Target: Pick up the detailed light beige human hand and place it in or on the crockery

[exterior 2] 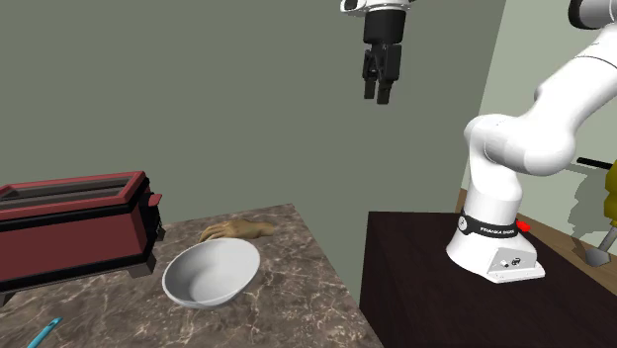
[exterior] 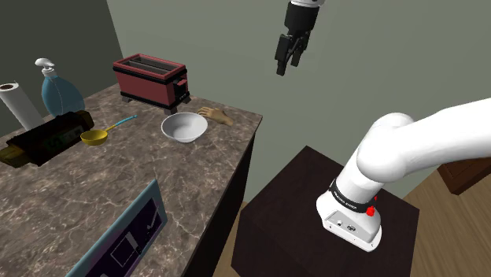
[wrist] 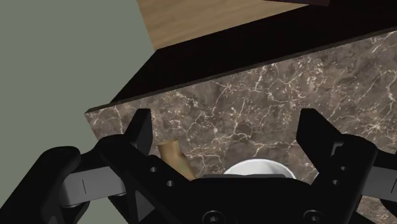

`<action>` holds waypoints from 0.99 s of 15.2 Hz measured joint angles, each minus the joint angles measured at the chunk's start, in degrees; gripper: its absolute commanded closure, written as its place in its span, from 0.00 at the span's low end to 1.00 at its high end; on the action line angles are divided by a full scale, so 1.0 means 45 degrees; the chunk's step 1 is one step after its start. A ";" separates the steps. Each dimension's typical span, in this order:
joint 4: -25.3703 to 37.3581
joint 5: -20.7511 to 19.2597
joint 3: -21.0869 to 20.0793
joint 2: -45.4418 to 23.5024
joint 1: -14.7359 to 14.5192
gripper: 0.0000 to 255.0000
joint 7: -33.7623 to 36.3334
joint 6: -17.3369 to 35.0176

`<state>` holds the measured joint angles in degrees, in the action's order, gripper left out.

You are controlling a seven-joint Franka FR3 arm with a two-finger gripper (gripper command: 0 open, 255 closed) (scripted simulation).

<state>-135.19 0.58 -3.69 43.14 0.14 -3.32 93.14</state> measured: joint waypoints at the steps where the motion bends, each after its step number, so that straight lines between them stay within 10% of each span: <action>1: 0.0000 0.0000 0.0000 0.0000 0.0000 0.00 0.0000 0.0000; 15: 0.1390 -0.0034 -0.0178 -0.5852 0.0777 0.00 0.1570 0.3936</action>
<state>-128.94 0.43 -4.49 16.80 3.64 3.74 110.85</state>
